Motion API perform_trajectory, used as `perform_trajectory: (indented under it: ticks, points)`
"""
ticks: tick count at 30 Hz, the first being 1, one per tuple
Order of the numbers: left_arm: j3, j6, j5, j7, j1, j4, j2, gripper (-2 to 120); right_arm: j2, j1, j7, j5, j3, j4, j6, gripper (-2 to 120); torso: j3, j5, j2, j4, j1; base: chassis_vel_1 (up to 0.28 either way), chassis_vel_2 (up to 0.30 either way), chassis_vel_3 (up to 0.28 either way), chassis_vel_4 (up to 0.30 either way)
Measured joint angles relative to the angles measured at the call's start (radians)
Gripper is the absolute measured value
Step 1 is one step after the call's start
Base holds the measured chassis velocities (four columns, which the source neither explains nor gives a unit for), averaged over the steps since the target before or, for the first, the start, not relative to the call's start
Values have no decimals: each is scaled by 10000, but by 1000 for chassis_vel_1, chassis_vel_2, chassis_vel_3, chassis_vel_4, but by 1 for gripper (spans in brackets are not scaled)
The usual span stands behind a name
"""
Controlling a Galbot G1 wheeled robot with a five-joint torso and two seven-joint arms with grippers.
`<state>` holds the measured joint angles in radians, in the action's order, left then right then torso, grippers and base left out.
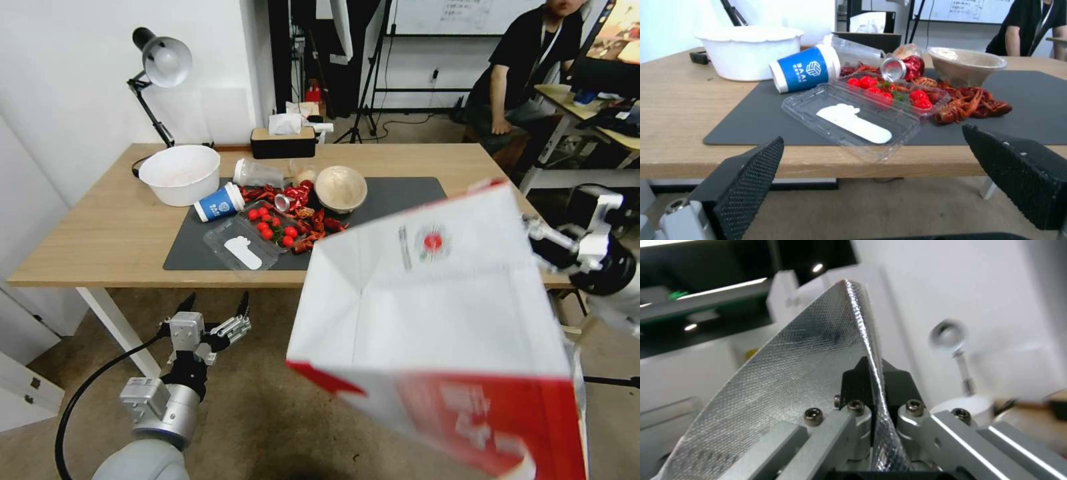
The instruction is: Pick up the food delivery bag from the floor and place it on the table.
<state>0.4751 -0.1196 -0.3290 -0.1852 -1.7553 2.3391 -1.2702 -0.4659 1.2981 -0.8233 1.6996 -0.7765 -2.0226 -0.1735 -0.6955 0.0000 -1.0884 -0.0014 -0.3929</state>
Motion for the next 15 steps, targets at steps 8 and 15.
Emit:
perform_trajectory:
  ticks: [8, 15]
  points:
    - [8, 74, -1, -40, -28, 13, -6, 100, 323, -949, 2773, 975, 60, -56, 1061, 0, 5, -1, 8, 1, 3, 0, 0, 0, 0]
    - [14, 102, 7, -55, -68, 27, -12, 100, 382, -1481, 3834, 1155, 238, 70, 1402, 0, 6, 1, 13, 2, 4, 0, 0, 0, 0]
